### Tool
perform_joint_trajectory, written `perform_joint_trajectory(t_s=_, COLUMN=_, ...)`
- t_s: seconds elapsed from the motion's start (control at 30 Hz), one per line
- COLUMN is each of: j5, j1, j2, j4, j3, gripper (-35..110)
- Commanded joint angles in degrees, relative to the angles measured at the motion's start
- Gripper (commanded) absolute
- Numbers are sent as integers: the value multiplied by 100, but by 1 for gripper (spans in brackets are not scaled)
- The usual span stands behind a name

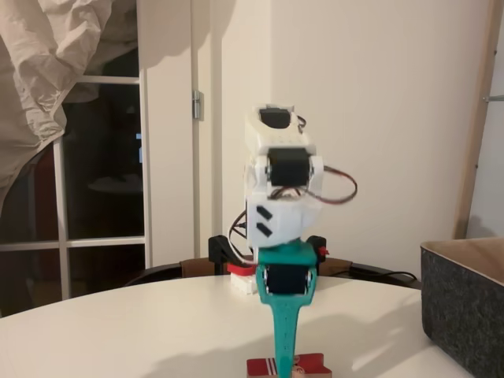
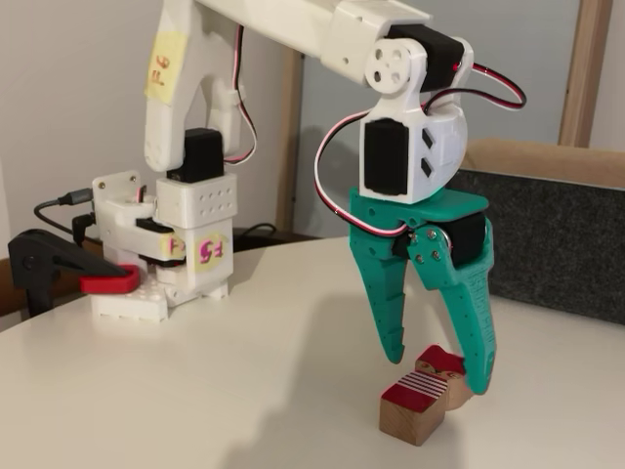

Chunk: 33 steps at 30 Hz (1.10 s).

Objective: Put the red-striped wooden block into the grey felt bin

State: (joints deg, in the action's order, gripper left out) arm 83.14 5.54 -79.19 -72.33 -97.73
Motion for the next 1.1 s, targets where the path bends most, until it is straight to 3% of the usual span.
perform_joint_trajectory(t_s=0.0, j5=-9, j1=0, j2=9, j4=-88, j3=44, gripper=29)
perform_joint_trajectory(t_s=0.6, j5=-290, j1=-185, j2=510, j4=694, j3=53, gripper=26)
perform_joint_trajectory(t_s=1.07, j5=-448, j1=-220, j2=501, j4=932, j3=53, gripper=13)
